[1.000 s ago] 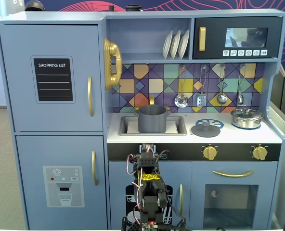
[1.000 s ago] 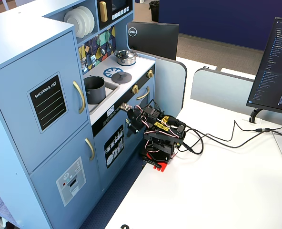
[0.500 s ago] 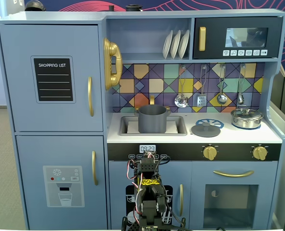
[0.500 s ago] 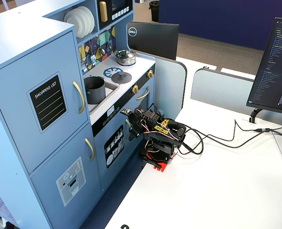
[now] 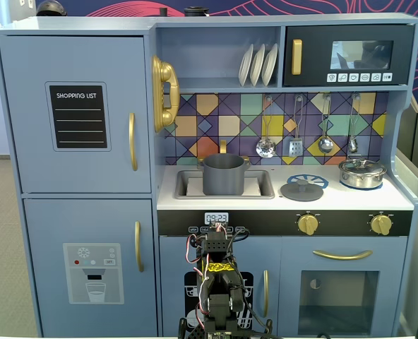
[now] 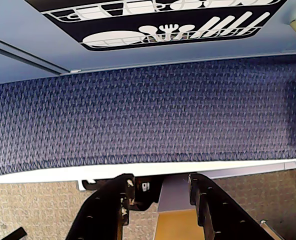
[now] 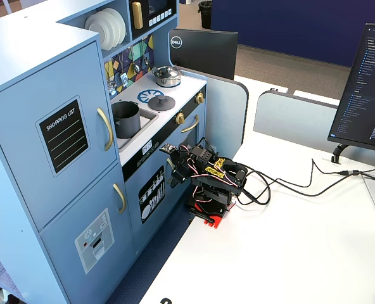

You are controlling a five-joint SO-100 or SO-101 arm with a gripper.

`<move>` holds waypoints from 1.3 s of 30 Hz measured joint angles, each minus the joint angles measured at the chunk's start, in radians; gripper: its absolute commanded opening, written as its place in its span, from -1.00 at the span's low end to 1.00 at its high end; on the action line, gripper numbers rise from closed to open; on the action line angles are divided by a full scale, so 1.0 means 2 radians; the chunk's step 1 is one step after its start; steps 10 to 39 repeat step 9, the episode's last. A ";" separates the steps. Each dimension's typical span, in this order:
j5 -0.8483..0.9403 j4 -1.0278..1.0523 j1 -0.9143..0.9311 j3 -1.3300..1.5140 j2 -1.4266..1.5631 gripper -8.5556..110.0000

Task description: Take off the lid from the gray recipient and place it on the counter

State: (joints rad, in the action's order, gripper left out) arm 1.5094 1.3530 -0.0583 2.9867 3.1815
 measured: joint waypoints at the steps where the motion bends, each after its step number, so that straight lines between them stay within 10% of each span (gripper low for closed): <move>1: 0.000 0.000 0.000 0.000 0.000 -0.76; 39: 0.000 0.000 0.000 0.000 0.000 -0.75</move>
